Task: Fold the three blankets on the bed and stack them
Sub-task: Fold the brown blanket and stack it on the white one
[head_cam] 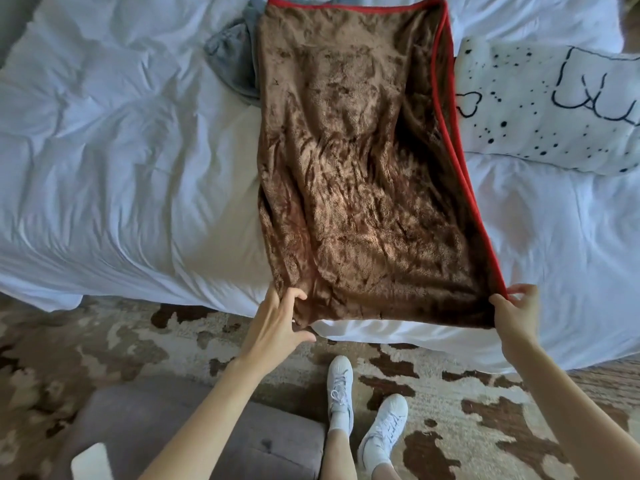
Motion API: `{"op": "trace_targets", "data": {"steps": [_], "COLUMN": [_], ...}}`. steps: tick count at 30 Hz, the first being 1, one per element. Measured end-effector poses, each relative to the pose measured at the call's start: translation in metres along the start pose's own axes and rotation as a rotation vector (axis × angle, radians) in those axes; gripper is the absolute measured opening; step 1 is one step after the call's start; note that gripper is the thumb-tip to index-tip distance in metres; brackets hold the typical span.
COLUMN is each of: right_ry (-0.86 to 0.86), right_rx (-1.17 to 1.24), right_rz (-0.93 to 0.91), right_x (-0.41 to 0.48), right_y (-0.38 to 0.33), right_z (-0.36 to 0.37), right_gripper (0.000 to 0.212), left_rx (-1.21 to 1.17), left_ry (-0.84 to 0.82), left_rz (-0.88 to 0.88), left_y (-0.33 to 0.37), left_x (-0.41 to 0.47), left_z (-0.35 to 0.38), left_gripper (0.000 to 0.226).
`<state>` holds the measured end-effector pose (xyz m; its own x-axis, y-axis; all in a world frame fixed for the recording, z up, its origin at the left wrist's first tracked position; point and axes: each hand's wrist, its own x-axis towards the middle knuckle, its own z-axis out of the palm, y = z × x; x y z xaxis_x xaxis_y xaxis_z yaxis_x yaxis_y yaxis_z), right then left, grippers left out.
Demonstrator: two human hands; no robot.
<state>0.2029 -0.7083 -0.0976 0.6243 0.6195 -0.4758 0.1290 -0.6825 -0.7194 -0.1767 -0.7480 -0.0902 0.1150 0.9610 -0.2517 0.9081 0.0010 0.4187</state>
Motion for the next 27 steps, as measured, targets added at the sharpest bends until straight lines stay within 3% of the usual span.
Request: {"op": "trace_targets", "data": {"steps": [4,8,14,15,17,20,22,24,26,27], "right_ry": [0.046,0.016,-0.01,-0.024,-0.061,-0.161,-0.125,-0.076,-0.065,-0.059], "right_rx": [-0.045,-0.008,0.359,0.43,0.615,0.754,0.703,0.552,0.445,0.429], "right_rz": [-0.025,0.043,0.206,0.226,0.272,0.265,0.275,0.298,0.313,0.319], "right_x": [-0.003,-0.002,0.001,0.003,0.005,0.008,0.012,0.013,0.01,0.008], "right_y": [0.001,-0.002,-0.038,-0.047,-0.068,-0.088,-0.08,-0.053,-0.023,-0.01], "right_z": [-0.004,-0.012,-0.027,-0.03,-0.035,-0.038,-0.039,-0.04,-0.038,-0.036], "right_gripper": [0.031,0.031,0.006,0.015,0.024,0.025,0.026,0.03,0.032,0.033], "left_rx": [0.022,-0.233,-0.483,-0.511,-0.482,-0.311,-0.115,0.06,0.121,0.095], "left_ry": [0.174,0.407,0.658,0.681,0.735,0.846,0.776,0.518,0.271,0.236], "left_rz": [0.017,-0.125,-0.332,-0.36,-0.32,-0.082,0.054,0.087,0.014,-0.063], "left_y": [-0.003,-0.006,-0.006,-0.006,-0.006,-0.007,-0.013,-0.024,-0.037,-0.043], "left_x": [0.002,0.008,0.032,0.038,0.05,0.055,0.043,0.021,-0.007,-0.019], "left_z": [-0.008,-0.031,-0.09,-0.1,-0.12,-0.14,-0.134,-0.11,-0.079,-0.065], "left_gripper": [0.051,0.03,0.026,0.023,0.022,0.026,0.032,0.043,0.053,0.055]}}
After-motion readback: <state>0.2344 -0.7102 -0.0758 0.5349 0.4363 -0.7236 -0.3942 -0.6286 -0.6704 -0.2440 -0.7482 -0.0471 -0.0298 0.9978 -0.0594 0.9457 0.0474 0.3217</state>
